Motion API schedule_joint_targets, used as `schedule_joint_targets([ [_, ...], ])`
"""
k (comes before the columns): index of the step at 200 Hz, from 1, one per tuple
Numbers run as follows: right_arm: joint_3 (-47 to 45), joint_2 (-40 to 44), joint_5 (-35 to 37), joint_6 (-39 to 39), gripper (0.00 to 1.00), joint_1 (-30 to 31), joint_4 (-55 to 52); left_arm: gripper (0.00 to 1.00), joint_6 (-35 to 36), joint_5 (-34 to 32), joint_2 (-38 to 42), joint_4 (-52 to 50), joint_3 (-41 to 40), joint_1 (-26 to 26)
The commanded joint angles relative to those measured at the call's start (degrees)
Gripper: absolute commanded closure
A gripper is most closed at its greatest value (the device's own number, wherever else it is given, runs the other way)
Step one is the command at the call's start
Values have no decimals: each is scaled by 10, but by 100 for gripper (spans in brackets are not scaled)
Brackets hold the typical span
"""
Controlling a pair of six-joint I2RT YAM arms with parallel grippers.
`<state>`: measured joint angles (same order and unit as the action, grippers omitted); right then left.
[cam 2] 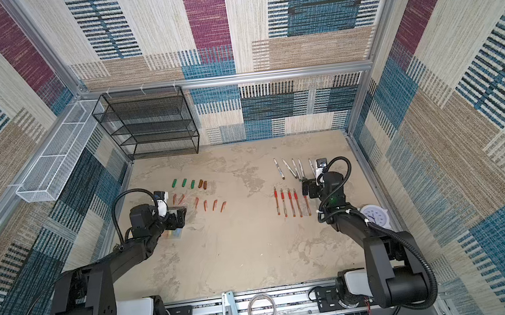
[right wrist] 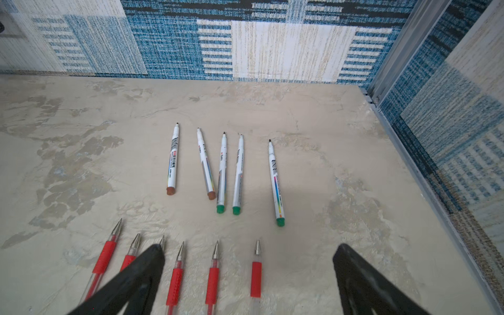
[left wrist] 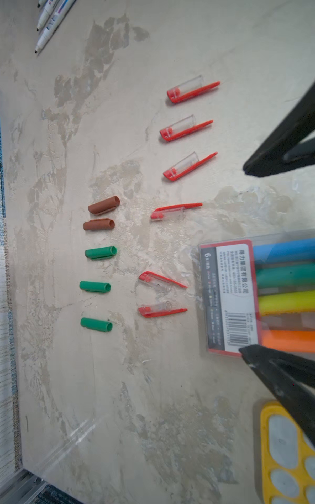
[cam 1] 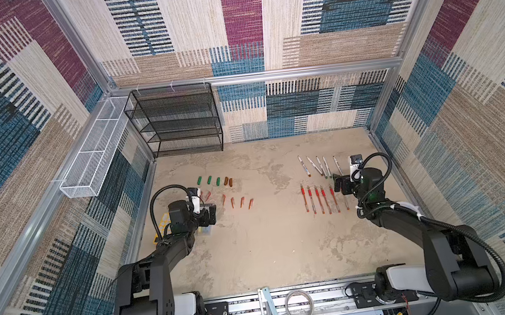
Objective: Remove pen caps from pens
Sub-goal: Reset both arms
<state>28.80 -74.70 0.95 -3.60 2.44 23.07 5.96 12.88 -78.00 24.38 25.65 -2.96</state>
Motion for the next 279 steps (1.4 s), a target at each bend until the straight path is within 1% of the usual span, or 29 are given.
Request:
schedule_joint_targets([
  [1, -45, -3, -38, -22, 0, -8, 173, 1, -17, 13, -12, 158, -25, 0],
  [19, -74, -18, -47, -15, 0, -11, 248, 0, -15, 15, -41, 207, -40, 1],
  [42, -87, -52, -51, -6, 0, -13, 312, 1, -29, -20, -76, 281, -63, 1],
  [54, -76, -77, -57, -3, 0, -16, 307, 1, -36, -34, -90, 318, -72, 1],
  [65, -90, -97, -56, -3, 0, -17, 345, 1, -42, -52, -84, 295, -63, 1],
  [76, -122, -110, -46, 0, 0, -17, 414, 0, -51, -70, -81, 253, -47, 1],
  [81, -131, -110, -39, 8, 0, -20, 425, 0, -55, -80, -85, 245, -39, 1],
  [91, -147, -115, -46, 16, 0, -28, 455, 0, -63, -97, -91, 229, -25, 0],
  [106, -173, -138, -43, 20, 0, -31, 525, 0, -62, -100, -97, 168, 9, 1],
  [114, -166, -130, -41, 25, 0, -35, 496, 0, -60, -102, -96, 166, 9, 3],
  [123, -166, -136, -42, 25, 0, -35, 508, 0, -60, -104, -98, 172, 8, 4],
  [130, -163, -132, -43, 27, 0, -37, 493, 0, -61, -104, -97, 172, 8, 4],
  [279, -161, -132, -44, 25, 0, -37, 494, 0, -53, -130, -95, 169, 8, 18],
])
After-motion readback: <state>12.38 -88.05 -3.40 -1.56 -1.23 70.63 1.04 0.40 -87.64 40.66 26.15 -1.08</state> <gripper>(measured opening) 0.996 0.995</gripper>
